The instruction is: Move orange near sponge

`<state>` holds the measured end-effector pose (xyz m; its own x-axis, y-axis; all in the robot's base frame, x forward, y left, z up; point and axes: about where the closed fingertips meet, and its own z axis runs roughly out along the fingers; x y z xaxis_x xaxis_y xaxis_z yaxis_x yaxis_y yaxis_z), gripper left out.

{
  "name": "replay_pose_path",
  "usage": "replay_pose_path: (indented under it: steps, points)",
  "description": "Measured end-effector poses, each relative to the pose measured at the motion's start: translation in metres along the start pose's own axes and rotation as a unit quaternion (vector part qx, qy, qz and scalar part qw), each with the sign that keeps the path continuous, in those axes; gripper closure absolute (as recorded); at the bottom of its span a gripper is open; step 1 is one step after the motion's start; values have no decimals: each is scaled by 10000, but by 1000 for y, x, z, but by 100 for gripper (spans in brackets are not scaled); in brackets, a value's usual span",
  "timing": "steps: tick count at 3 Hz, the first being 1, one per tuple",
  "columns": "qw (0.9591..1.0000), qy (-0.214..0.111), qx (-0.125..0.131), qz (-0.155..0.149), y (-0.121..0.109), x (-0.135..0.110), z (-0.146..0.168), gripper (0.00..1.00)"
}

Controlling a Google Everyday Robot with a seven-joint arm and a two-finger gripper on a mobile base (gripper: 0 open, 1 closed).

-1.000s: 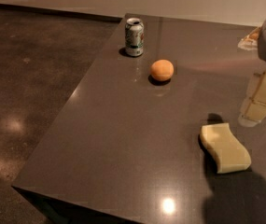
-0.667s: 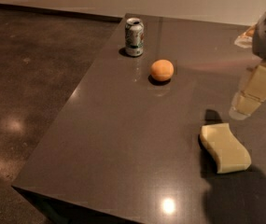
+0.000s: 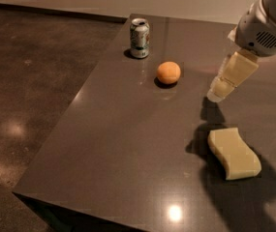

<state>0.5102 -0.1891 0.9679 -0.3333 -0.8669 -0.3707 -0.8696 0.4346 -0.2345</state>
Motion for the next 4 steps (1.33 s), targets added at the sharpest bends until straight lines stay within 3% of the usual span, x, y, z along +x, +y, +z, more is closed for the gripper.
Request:
replay_pose_path:
  steps: [2, 4]
  points:
    - [9981, -122, 307, 517, -46, -30, 46, 0]
    - [9980, -69, 154, 602, -78, -53, 98, 0]
